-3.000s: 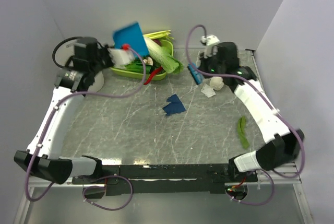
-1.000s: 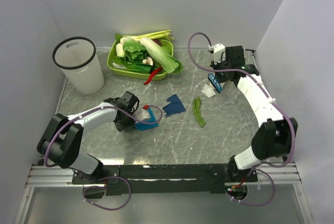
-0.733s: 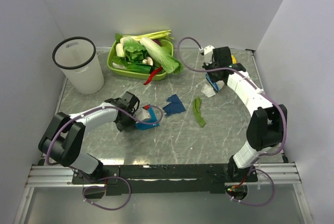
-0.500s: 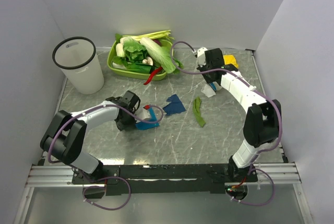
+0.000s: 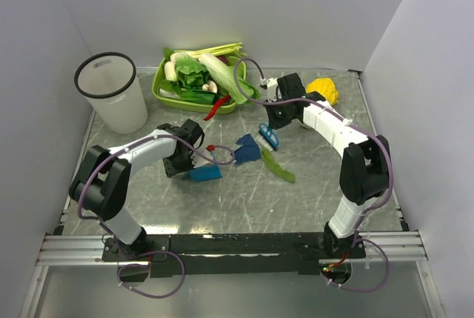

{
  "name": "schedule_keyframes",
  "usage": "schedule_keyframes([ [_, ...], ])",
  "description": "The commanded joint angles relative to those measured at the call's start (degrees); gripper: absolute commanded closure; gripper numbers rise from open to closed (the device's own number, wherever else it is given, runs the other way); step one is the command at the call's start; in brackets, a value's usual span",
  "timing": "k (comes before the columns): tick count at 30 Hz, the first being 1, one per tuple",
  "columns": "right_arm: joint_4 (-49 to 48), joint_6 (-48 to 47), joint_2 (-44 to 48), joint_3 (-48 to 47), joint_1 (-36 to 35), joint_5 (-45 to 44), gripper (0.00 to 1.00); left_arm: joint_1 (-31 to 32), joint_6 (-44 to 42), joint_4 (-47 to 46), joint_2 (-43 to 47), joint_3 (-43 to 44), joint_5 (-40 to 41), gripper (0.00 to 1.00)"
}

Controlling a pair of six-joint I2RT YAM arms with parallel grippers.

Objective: Sweep away the paper scraps from the table

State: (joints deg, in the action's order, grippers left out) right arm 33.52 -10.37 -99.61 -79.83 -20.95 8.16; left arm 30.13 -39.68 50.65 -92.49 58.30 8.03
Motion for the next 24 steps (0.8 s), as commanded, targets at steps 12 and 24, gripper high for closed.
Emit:
schedule_keyframes([
  [12,2.52,7.55,10.15,-1.2,-1.29,2.58,1.0,0.81,-2.51,4.19,-3.31,3.74,1.64,0.99],
  [24,1.9,12.56,-2.6,-5.68,-3.65,1.57,1.0,2.3,-3.12,4.28,-7.88,8.05,1.55,0.99],
])
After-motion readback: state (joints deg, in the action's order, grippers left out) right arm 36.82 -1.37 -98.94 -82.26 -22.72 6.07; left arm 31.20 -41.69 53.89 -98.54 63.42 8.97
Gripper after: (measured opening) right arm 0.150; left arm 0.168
